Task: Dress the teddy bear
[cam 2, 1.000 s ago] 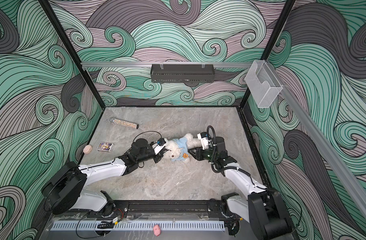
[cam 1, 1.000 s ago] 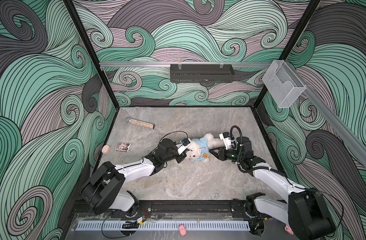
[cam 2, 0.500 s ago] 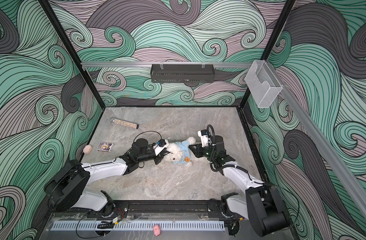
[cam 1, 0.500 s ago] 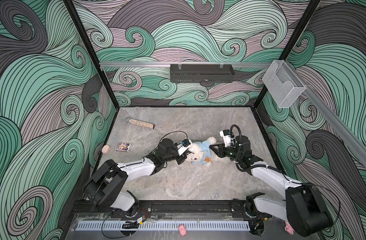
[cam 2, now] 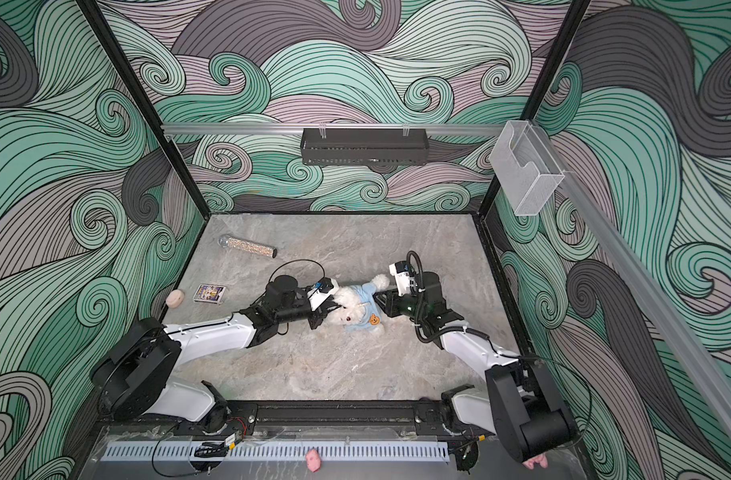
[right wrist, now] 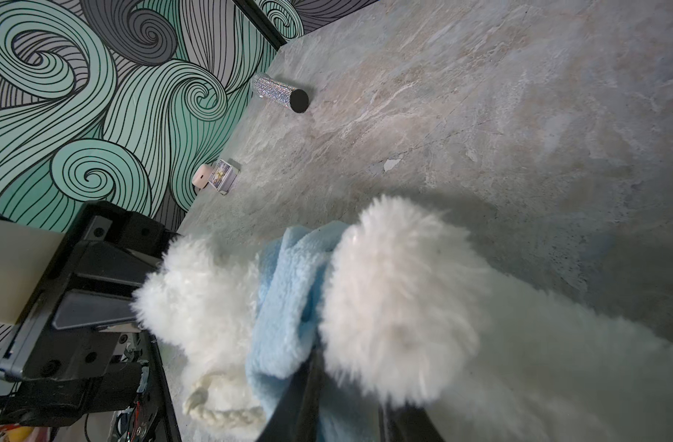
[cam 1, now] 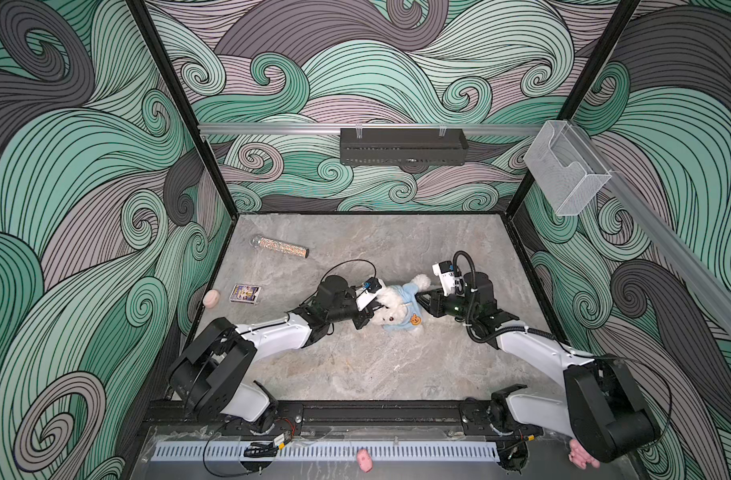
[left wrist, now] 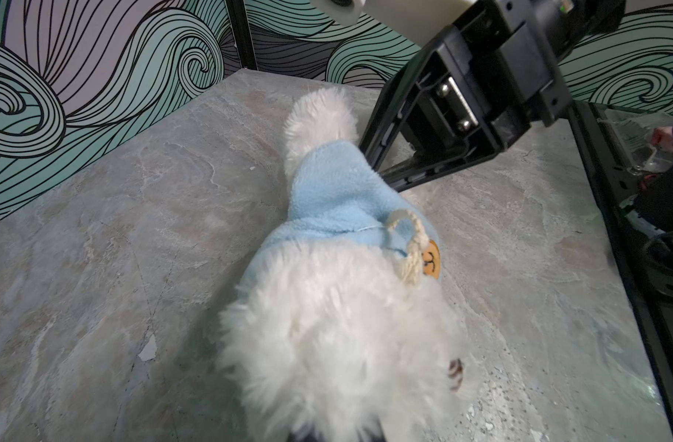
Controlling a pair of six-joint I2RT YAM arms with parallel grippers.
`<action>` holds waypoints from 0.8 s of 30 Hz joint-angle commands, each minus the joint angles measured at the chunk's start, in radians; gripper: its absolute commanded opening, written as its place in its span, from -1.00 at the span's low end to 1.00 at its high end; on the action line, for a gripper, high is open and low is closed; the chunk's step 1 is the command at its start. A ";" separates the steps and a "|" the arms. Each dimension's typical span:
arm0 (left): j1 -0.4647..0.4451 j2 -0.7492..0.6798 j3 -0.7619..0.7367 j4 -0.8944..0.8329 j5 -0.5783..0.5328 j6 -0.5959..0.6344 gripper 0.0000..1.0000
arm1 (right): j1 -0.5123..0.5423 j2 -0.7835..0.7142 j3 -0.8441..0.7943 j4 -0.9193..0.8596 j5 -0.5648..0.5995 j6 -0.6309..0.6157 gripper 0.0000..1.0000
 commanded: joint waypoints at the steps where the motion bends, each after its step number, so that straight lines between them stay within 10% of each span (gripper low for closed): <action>1: 0.002 0.006 0.041 0.012 0.021 0.001 -1.00 | 0.007 -0.068 -0.021 -0.035 0.041 -0.031 -0.44; 17: 0.002 0.009 0.055 -0.007 0.024 0.004 -1.00 | 0.050 -0.006 -0.016 -0.013 0.035 -0.050 -0.47; 24: 0.003 0.011 0.055 -0.021 0.027 0.013 -1.00 | 0.065 -0.008 -0.005 -0.018 0.083 -0.053 -0.87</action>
